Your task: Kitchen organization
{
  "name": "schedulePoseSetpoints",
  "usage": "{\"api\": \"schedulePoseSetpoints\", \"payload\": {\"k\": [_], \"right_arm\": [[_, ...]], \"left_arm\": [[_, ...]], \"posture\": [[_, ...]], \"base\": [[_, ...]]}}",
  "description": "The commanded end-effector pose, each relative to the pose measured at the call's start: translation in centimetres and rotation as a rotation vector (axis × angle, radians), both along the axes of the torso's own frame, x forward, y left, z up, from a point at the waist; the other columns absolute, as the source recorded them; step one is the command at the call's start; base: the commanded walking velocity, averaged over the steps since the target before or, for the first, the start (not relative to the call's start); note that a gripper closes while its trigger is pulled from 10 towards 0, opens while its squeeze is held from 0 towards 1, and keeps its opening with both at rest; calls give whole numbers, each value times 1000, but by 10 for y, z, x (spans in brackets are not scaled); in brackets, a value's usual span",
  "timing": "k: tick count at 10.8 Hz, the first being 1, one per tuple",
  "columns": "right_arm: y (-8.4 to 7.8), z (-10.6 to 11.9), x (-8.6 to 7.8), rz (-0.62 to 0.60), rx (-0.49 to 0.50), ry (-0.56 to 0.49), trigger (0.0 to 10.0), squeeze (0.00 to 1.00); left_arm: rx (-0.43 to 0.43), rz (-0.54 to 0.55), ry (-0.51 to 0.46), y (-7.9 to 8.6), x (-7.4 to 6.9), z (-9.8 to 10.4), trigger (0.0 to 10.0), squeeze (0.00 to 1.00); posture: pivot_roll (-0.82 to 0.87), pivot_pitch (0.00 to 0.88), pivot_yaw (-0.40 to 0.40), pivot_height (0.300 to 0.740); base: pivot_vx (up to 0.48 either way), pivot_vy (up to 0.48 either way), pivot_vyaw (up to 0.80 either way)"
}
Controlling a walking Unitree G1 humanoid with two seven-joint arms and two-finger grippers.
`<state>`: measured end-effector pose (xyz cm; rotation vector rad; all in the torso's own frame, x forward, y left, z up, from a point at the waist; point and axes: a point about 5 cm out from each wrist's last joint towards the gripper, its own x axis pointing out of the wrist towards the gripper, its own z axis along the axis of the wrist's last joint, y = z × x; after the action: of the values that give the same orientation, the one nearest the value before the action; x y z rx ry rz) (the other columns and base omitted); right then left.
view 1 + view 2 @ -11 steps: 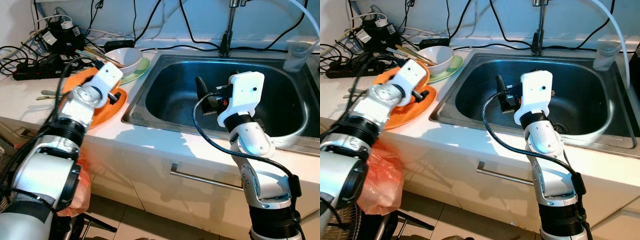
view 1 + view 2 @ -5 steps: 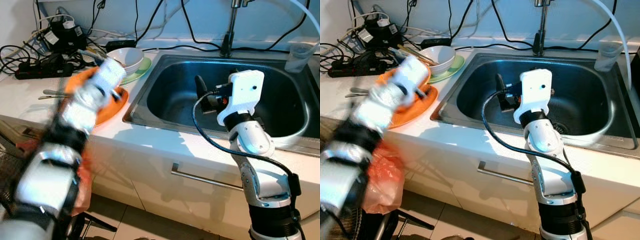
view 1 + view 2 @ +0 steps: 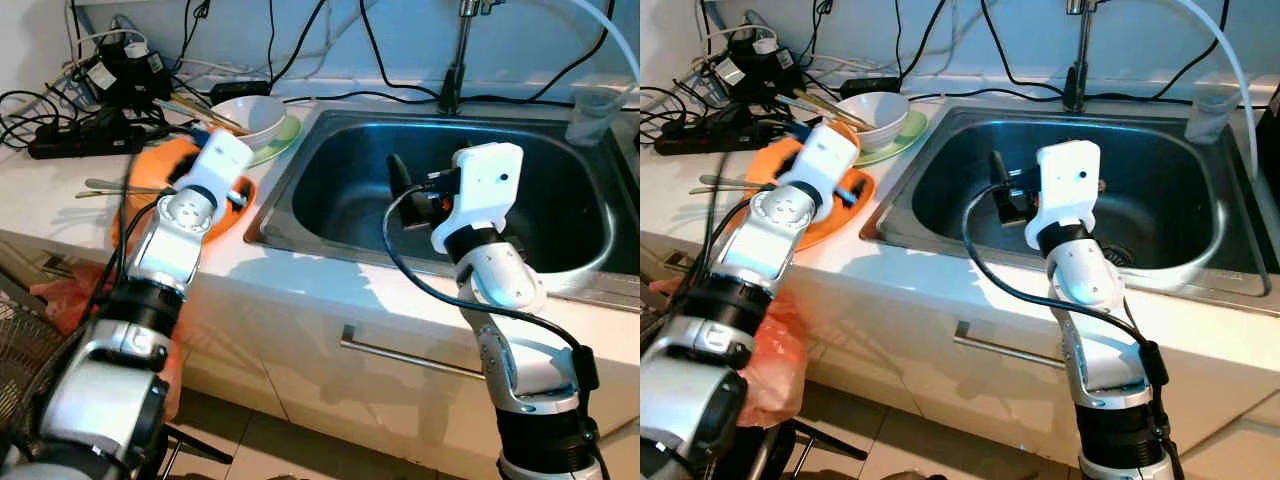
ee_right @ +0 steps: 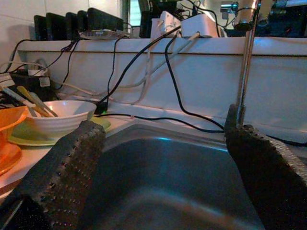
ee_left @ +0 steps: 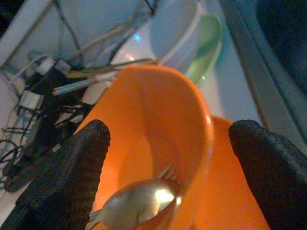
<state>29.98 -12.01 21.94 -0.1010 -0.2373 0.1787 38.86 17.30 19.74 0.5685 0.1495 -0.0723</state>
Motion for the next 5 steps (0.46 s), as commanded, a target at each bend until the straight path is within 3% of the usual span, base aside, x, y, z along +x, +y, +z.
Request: {"api": "schedulePoseSetpoints", "payload": {"k": [1,5], "right_arm": [[5,4,1,18,1,-24,10000,0],[7,5,2,21,7,-30,10000,0]], "left_arm": [[-25,43,-3,5,-3,-1,10000,1000],[-80,79,67,-1,-13,-30,10000,1000]], "posture": [[4,0,120,740],[5,0,120,740]], "base": [[0,0,0],[0,0,0]]}}
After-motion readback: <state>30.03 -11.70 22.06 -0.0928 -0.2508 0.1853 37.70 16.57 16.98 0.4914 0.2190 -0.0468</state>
